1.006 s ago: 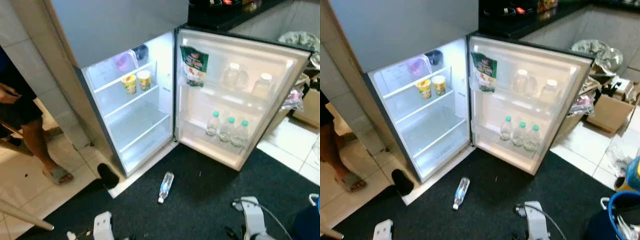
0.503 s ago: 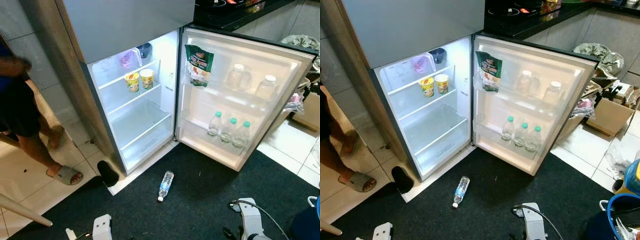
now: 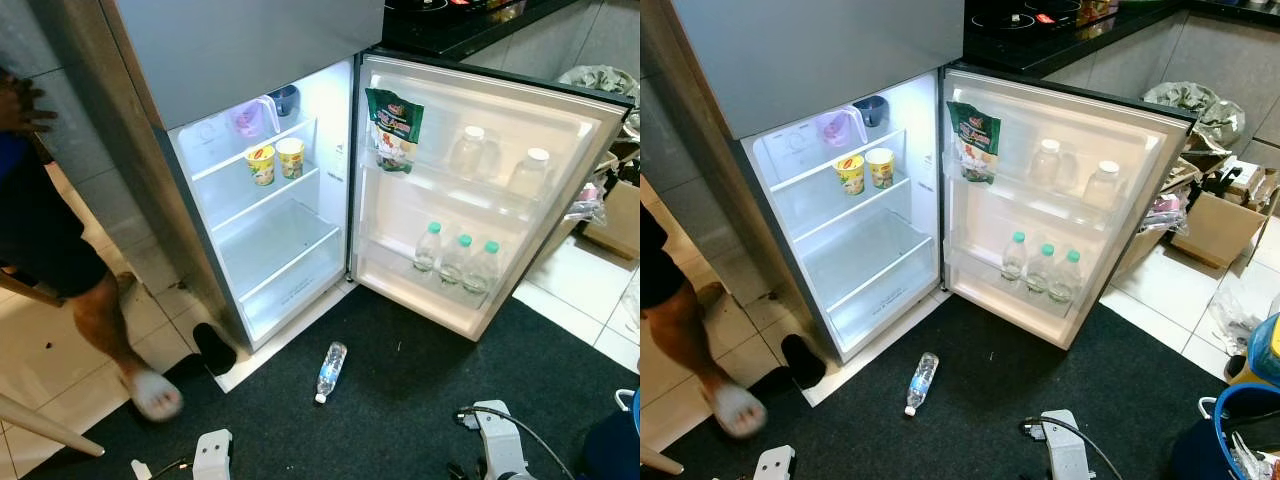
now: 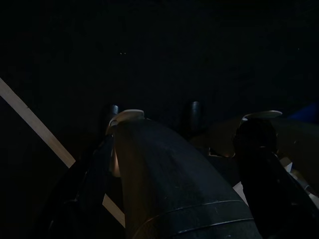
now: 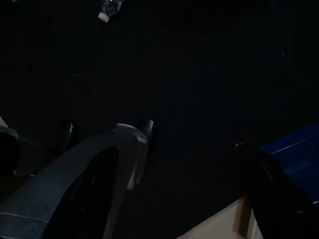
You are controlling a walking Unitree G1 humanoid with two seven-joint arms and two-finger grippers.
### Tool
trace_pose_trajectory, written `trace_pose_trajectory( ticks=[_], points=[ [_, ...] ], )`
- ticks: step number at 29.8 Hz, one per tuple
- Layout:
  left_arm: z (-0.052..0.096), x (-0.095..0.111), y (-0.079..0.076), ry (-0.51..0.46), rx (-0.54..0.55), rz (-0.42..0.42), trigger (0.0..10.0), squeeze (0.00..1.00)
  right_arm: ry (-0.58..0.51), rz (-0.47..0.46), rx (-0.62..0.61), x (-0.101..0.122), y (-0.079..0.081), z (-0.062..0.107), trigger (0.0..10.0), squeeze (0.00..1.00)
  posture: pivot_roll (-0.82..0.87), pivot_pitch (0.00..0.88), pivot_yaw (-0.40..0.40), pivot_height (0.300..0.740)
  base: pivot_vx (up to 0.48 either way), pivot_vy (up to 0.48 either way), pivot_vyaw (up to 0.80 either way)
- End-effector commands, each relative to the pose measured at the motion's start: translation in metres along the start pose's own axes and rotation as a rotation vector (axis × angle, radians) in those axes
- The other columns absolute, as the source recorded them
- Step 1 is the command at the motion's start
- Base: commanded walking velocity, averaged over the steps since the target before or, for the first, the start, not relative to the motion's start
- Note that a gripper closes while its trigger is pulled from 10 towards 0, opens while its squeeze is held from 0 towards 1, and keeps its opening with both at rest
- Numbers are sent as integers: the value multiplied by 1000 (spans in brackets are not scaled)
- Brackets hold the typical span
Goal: Restocking fridge
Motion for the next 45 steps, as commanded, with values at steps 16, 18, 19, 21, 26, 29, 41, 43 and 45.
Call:
trace_pose_trajectory(
  ticks=[16,18,19,21,26,29,41,43,45],
  points=[
    [5,-19,5,71,27,-7,10000,0,23,7,-13,-6,-3,1,10000,0,-17,0,4,740,0,0,0],
    [5,-19,5,72,30,-9,10000,0,24,7,-14,-7,-3,1,10000,0,-17,0,4,740,0,0,0],
    [5,-19,6,72,33,-6,10000,0,25,7,-14,-7,-3,1,10000,0,-17,0,4,740,0,0,0],
    [5,-19,6,74,37,-8,10000,0,20,8,-12,-5,-3,1,10000,0,-16,0,4,740,0,0,0],
    [5,-20,6,86,45,-21,10000,0,21,22,-9,-4,-2,1,10000,0,-15,0,2,740,0,0,0],
    [5,-21,5,85,43,-17,10000,0,31,47,-8,-6,-2,1,10000,0,-16,0,2,740,0,0,0],
    [5,-23,5,90,47,-18,10000,0,33,46,-14,-8,-4,1,10000,0,-17,0,4,740,0,0,0],
    [4,-23,5,90,47,-18,10000,0,33,46,-14,-8,-4,1,10000,0,-17,0,4,740,0,0,0],
    [4,-22,4,87,47,-16,10000,0,32,46,-14,-7,-3,1,10000,0,-18,0,5,740,0,0,0]
  ],
)
Point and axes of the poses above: a point about 5 cm out from each wrist's last joint towards the gripper, its own z axis pointing back from the gripper into the wrist, its own x axis along the axis of the wrist's last joint, y = z × x, the point moved 2 cm from there along -z, pointing out of the wrist towards the gripper
